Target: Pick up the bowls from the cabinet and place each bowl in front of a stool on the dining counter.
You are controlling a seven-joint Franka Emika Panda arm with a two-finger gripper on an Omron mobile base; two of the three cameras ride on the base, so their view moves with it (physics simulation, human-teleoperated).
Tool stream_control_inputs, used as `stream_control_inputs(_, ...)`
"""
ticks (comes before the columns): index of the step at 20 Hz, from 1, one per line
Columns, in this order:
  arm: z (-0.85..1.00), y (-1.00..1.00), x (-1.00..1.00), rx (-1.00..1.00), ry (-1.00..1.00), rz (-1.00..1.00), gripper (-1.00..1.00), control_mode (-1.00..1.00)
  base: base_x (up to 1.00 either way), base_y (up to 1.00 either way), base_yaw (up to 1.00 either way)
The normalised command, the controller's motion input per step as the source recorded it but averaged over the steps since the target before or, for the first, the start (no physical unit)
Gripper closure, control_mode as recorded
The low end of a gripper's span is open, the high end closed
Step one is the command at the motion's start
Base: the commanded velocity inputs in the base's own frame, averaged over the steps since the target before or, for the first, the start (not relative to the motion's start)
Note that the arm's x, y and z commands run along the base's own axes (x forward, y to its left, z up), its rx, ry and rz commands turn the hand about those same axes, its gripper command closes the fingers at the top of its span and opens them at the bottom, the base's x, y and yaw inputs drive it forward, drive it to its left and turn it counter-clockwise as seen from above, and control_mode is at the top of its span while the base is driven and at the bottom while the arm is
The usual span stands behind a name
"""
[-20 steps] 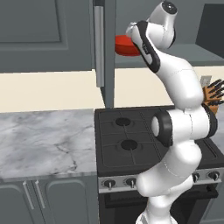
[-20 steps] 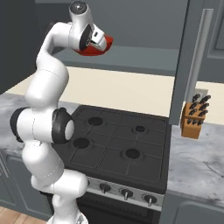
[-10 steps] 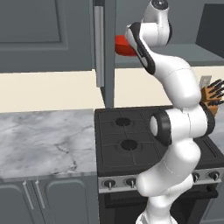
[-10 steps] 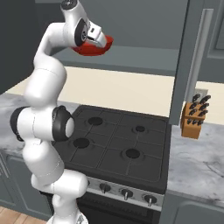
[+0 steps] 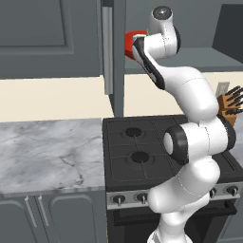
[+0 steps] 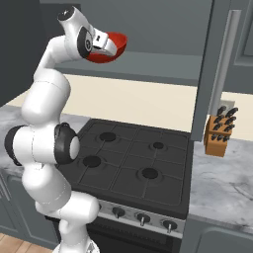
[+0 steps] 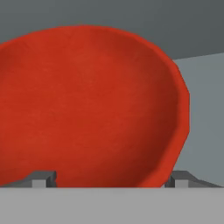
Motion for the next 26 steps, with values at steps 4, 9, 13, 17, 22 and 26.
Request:
stream_control_inputs(4, -0.04, -0.01, 0.0, -0.02, 0.0, -0.05, 1.0, -1.0, 0.0, 0.0, 0.0)
stream_control_inputs(9, 0.0, -0.15, 0.0, 0.0, 0.0, -0.05, 1.0, -1.0, 0.0, 0.0, 0.0)
stream_control_inputs(13, 0.0, -0.28, 0.0, 0.0, 0.0, -0.05, 1.0, -1.0, 0.0, 0.0, 0.0)
stream_control_inputs(17, 0.0, -0.27, 0.03, 0.0, 0.0, -0.08, 1.0, -1.0, 0.0, 0.0, 0.0)
stream_control_inputs(22, 0.0, -0.16, 0.07, 0.0, 0.0, -0.1, 1.0, -1.0, 0.0, 0.0, 0.0)
stream_control_inputs(26, -0.02, -0.03, 0.0, -0.01, -0.03, -0.11, 1.0, -1.0, 0.0, 0.0, 0.0)
